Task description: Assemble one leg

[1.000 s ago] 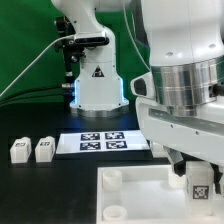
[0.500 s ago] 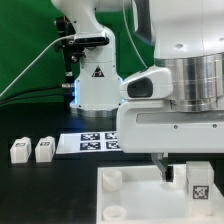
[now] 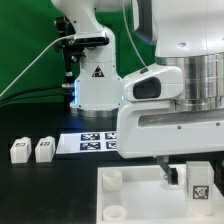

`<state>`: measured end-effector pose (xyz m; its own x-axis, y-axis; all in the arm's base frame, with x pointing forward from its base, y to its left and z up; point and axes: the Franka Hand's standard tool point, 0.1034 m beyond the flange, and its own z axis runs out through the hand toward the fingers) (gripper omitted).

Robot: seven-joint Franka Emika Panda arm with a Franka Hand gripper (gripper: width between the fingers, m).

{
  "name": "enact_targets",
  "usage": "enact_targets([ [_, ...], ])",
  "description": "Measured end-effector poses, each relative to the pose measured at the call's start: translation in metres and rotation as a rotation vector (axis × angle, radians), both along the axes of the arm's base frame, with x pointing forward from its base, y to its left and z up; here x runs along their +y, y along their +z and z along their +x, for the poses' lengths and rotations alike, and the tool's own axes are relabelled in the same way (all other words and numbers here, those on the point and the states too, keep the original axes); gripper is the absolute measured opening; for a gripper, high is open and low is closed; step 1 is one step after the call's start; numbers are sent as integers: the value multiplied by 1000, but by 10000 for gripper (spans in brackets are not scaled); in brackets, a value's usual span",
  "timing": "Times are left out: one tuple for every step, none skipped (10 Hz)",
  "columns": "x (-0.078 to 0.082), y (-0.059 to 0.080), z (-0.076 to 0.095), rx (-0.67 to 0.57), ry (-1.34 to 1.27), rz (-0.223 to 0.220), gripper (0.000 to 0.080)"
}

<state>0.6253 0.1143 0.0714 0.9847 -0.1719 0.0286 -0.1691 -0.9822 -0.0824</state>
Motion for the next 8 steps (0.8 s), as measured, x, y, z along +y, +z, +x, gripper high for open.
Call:
enact_targets([
  [1,0,0,10,-119,8,368],
  [0,0,0,16,-202,11,292],
  [0,0,0,24,-309,17,292],
  [0,0,0,36,-451,22,292],
  [0,1,0,52,-619,25,292],
  [1,0,0,71,-862,27,292],
  [0,0,0,98,-1099,54,292],
  [-1,0,1,138,-1338,93,292],
])
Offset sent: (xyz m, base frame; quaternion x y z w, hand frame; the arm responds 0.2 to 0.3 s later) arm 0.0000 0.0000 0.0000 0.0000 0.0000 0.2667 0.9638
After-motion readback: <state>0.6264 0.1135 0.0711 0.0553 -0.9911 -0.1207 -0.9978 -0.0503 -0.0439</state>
